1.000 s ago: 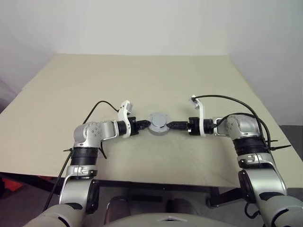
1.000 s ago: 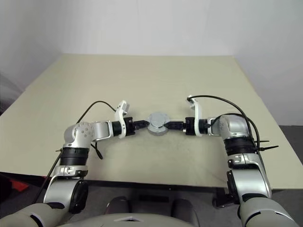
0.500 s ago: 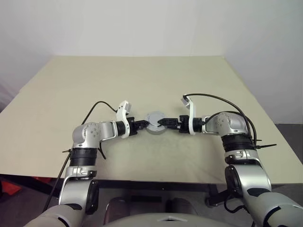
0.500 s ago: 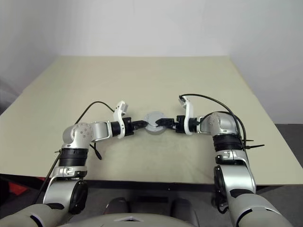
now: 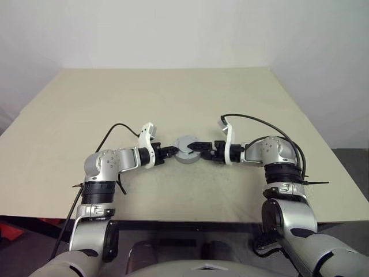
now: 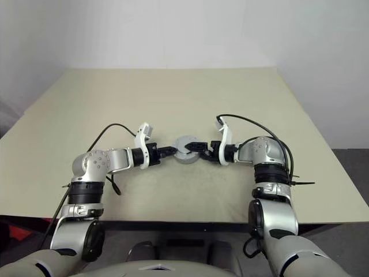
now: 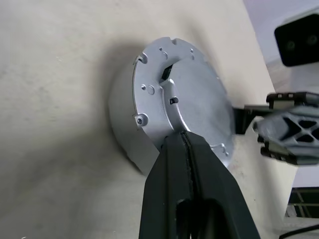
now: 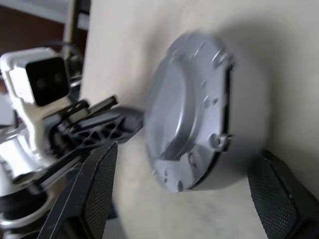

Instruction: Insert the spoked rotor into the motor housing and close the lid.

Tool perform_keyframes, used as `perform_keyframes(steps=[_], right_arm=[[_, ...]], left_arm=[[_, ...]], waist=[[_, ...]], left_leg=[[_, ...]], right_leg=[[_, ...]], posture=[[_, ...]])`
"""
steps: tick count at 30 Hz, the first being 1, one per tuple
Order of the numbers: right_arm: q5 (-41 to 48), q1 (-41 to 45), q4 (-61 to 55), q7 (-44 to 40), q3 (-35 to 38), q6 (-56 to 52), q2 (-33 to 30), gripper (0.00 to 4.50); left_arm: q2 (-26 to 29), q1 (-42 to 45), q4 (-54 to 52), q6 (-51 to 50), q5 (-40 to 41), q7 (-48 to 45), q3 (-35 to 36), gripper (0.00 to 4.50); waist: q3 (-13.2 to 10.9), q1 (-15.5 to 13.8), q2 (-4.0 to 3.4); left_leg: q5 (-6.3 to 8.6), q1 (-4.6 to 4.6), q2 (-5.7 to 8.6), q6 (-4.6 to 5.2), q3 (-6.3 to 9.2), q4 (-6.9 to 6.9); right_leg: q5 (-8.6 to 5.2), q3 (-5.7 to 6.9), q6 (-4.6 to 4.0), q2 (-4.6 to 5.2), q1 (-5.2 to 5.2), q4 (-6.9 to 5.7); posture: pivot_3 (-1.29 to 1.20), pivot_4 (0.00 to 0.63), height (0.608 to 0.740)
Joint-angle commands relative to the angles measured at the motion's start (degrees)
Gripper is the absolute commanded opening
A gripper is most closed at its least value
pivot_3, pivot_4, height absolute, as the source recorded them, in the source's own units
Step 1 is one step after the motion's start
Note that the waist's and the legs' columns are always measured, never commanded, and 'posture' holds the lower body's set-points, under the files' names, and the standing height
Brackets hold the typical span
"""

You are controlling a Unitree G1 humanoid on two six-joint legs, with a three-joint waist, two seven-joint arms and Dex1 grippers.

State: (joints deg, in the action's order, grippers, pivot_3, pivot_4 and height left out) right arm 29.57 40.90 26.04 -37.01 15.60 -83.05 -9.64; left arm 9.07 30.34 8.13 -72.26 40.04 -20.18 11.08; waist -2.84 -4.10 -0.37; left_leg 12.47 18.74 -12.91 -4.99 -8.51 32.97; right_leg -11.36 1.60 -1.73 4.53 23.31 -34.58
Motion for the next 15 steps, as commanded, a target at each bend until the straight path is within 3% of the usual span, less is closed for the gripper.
perform_keyframes(steps=[1,8,15], right_arm=[[4.54,2.14,-3.48,0.31,1.60,-1.83,3.26,4.48],[3.83,1.74,-4.55,2.81,2.69,-1.61,4.89,4.48],[0.66,2.24,-0.51,7.33,2.70,7.22,4.37,4.48]], left_arm=[[-0.59,-0.24,-0.05,-0.46,-0.70,0.49,-1.19,0.00],[-0.52,-0.37,-0.16,-0.35,-0.78,0.46,-1.12,0.00],[-0.64,-0.42,-0.44,-0.50,-0.77,0.38,-1.19,0.00]], waist=[[0.00,-0.17,0.00],[-0.04,-0.68,-0.05],[-0.05,-1.29,-0.06]], left_leg=[[0.00,0.02,0.00,0.00,0.00,0.00],[-0.01,0.16,0.02,-0.02,0.02,0.00],[-0.01,0.22,0.02,-0.03,0.01,-0.01]], right_leg=[[0.00,0.00,0.00,0.01,0.00,0.01],[-0.01,0.01,0.01,0.02,0.08,0.04],[-0.01,0.01,0.03,0.02,0.13,0.05]], posture=[[0.00,0.000,0.740],[0.00,0.000,0.740],[0.00,0.000,0.740]])
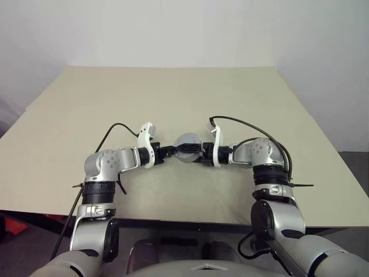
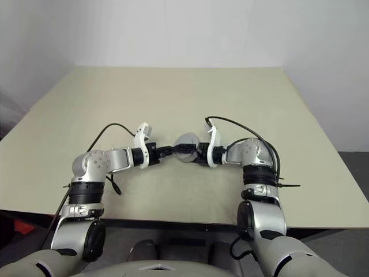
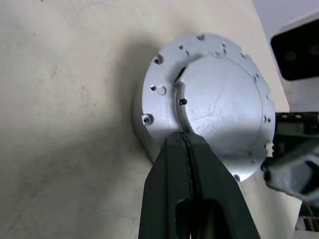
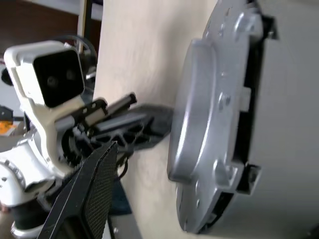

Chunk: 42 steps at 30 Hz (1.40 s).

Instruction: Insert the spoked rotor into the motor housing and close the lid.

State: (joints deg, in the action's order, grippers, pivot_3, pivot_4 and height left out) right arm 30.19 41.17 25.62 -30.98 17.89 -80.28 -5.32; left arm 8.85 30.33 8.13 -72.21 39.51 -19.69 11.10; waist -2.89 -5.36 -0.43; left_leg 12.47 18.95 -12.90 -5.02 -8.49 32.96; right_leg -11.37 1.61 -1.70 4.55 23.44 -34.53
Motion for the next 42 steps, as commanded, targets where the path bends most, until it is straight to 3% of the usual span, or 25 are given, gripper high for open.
perform_keyframes(steps=[1,13,16,20,22,33,42], right_arm=[[0.04,1.94,0.08,1.43,0.23,5.30,-0.07,4.48],[0.43,2.28,2.60,1.90,-0.80,10.32,-1.63,4.48],[0.89,2.39,2.98,2.18,-0.50,10.49,-1.69,3.89],[1.28,2.63,4.22,2.43,-0.44,10.82,-2.07,2.49],[1.49,2.67,4.38,2.31,-0.68,10.89,-2.21,2.05],[1.59,3.87,7.63,3.72,0.53,12.33,-2.22,2.05],[5.96,6.67,10.49,8.48,7.95,13.25,-0.31,2.05]], left_arm=[[-0.42,-0.40,-0.43,-0.54,-0.30,-0.16,-1.24,0.00],[-0.61,-0.44,-0.57,-0.62,-0.46,-0.28,-1.30,0.00],[-0.68,-0.58,-0.77,-0.70,-0.44,-0.24,-1.35,0.00],[-0.75,-0.66,-0.85,-0.63,-0.45,-0.24,-1.36,0.00],[-0.78,-0.68,-0.85,-0.60,-0.47,-0.26,-1.34,0.00],[-0.90,-1.02,-1.49,0.37,-0.09,-0.40,-0.42,0.00],[-1.85,-2.86,-7.14,1.83,7.20,-1.25,7.88,0.00]], waist=[[0.00,-0.06,0.00],[0.00,-0.14,0.00],[0.00,-0.16,0.00],[-0.02,-0.13,-0.02],[-0.02,-0.19,-0.04],[-0.03,-0.12,-0.04],[-0.13,-0.06,-0.08]], left_leg=[[-0.01,0.00,0.00,-0.01,0.00,0.00],[-0.03,0.07,0.04,-0.05,0.00,-0.01],[-0.03,0.07,0.05,-0.05,0.00,-0.01],[-0.02,0.11,0.05,-0.04,0.00,-0.01],[-0.01,0.10,0.06,-0.02,0.00,-0.02],[-0.01,0.09,0.06,-0.02,0.00,-0.01],[-0.02,0.25,0.06,-0.04,0.00,0.01]], right_leg=[[0.00,0.00,0.00,0.00,0.00,-0.01],[-0.03,0.01,0.05,0.06,0.00,0.00],[-0.03,0.01,0.06,0.07,0.00,0.00],[-0.04,0.02,0.08,0.07,0.03,0.01],[-0.06,0.01,0.09,0.07,0.02,0.00],[-0.06,0.01,0.09,0.08,0.02,-0.02],[-0.05,0.01,0.08,0.07,0.23,-0.12]], posture=[[0.00,0.000,0.740],[0.00,0.000,0.740],[0.00,0.000,0.740],[0.00,0.000,0.740],[0.00,0.000,0.740],[0.00,0.000,0.740],[0.00,0.000,0.740]])
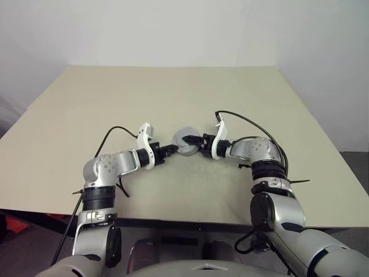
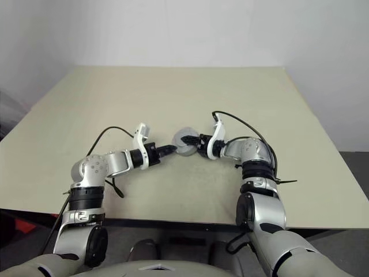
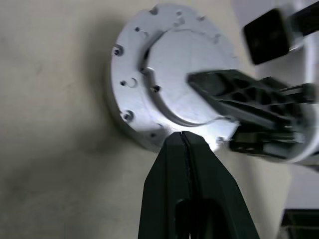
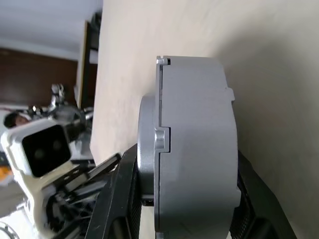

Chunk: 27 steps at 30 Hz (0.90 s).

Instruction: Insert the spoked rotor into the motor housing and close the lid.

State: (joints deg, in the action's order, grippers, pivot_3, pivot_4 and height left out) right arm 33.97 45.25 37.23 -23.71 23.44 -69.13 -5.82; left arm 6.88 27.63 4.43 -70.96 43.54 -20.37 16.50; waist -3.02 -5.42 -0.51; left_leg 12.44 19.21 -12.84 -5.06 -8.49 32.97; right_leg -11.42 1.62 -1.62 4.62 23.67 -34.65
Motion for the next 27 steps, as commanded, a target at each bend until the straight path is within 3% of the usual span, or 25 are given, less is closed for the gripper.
perform_keyframes(steps=[1,9,18,23,27], right_arm=[[2.40,2.76,-1.01,1.47,2.80,2.20,0.37,2.05],[9.18,9.37,1.07,6.63,11.62,2.53,4.53,2.05],[14.70,9.69,-4.13,7.51,11.66,-7.59,5.32,2.05],[15.18,7.43,-6.54,6.63,9.96,-12.45,4.74,2.05],[14.29,6.91,-5.83,6.28,9.16,-11.02,4.36,2.05]], left_arm=[[0.09,-0.32,-3.74,0.49,3.63,-0.48,2.90,0.00],[-1.29,-2.54,-4.73,0.78,8.39,3.38,9.37,0.00],[-2.70,-3.76,-4.96,2.18,12.33,8.89,14.31,0.00],[-2.79,-4.23,-7.82,1.75,19.37,10.65,17.28,0.00],[-1.44,-5.50,-9.43,3.00,21.45,10.14,16.43,0.91]], waist=[[0.00,-0.01,-0.01],[-0.09,0.17,-0.02],[-0.10,-0.14,-0.02],[-0.11,-0.15,0.02],[-0.11,-0.07,0.02]], left_leg=[[-0.01,0.09,0.00,-0.01,0.00,0.00],[0.00,0.83,-0.05,0.03,0.00,0.06],[0.02,0.83,-0.12,0.07,0.01,0.12],[0.01,0.84,-0.13,0.05,0.02,0.19],[-0.01,0.80,-0.13,0.01,0.02,0.20]], right_leg=[[0.00,0.00,0.00,0.00,0.10,-0.01],[0.02,-0.03,-0.03,-0.13,0.83,-0.03],[0.02,-0.02,-0.04,-0.21,0.83,-0.03],[0.03,-0.04,-0.03,-0.21,0.82,-0.11],[0.04,-0.07,-0.03,-0.22,0.81,-0.15]], posture=[[0.00,0.000,0.740],[0.00,0.000,0.740],[0.00,0.000,0.740],[0.00,0.000,0.740],[0.00,0.000,0.740]])
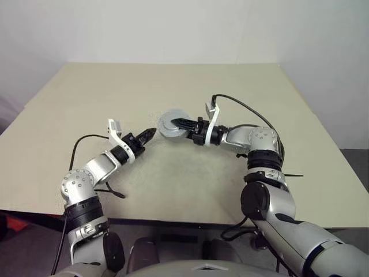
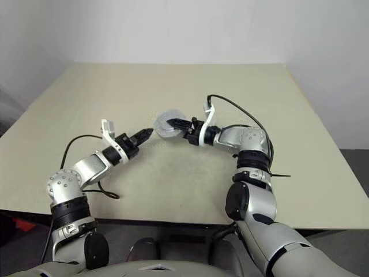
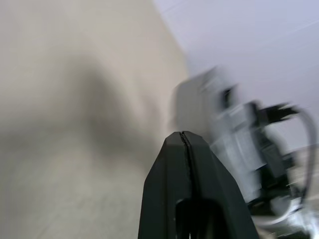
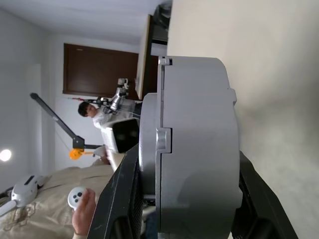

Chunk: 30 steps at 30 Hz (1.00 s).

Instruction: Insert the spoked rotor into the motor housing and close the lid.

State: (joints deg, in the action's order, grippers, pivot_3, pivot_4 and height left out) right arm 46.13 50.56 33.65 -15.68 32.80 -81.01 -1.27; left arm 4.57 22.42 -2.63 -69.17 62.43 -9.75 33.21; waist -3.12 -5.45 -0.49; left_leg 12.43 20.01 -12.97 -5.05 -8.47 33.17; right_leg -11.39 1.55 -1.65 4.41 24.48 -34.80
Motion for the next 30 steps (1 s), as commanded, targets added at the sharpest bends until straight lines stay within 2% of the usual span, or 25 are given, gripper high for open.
perform_keyframes(steps=[1,5,8,16,30], right_arm=[[1.89,1.67,-1.86,-1.98,-0.50,1.08,-0.50,2.05],[1.45,1.74,-1.01,-2.59,-1.36,1.69,-1.23,2.05],[2.61,2.26,-1.16,-3.12,-0.98,0.11,-1.62,2.05],[4.06,1.34,-3.33,-5.57,-1.81,-5.79,-1.84,2.05],[4.14,0.79,-6.38,-6.45,-1.57,-8.80,-1.36,2.05]], left_arm=[[1.17,-0.68,-2.50,1.34,2.96,-0.47,-0.49,1.25],[2.29,-1.75,-2.27,1.79,3.78,0.23,-1.31,2.46],[2.28,-1.34,0.98,0.12,8.03,2.15,-0.21,3.37],[1.97,0.37,5.17,0.77,16.27,2.32,-1.52,3.37],[2.94,1.20,7.97,1.60,18.80,2.31,-6.35,3.37]], waist=[[0.00,-0.09,0.00],[0.00,-0.11,0.00],[0.00,-0.12,0.01],[0.01,-0.21,0.02],[0.02,-0.27,0.03]], left_leg=[[0.00,0.00,0.00,-0.01,0.00,0.00],[-0.01,0.00,0.00,-0.01,0.00,0.03],[-0.01,0.01,0.00,-0.01,0.01,0.04],[-0.01,0.01,0.00,-0.01,0.02,0.09],[-0.04,-0.03,0.01,-0.05,0.04,0.16]], right_leg=[[0.00,0.01,0.00,0.00,0.00,-0.01],[0.02,0.01,0.04,0.00,0.00,-0.02],[0.09,0.01,0.16,0.00,0.00,-0.02],[0.12,0.00,0.18,0.00,-0.01,-0.07],[0.16,0.00,0.22,0.00,-0.08,-0.11]], posture=[[0.00,0.000,0.740],[0.00,0.000,0.740],[0.00,0.000,0.740],[0.00,0.000,0.740],[0.00,0.000,0.740]])
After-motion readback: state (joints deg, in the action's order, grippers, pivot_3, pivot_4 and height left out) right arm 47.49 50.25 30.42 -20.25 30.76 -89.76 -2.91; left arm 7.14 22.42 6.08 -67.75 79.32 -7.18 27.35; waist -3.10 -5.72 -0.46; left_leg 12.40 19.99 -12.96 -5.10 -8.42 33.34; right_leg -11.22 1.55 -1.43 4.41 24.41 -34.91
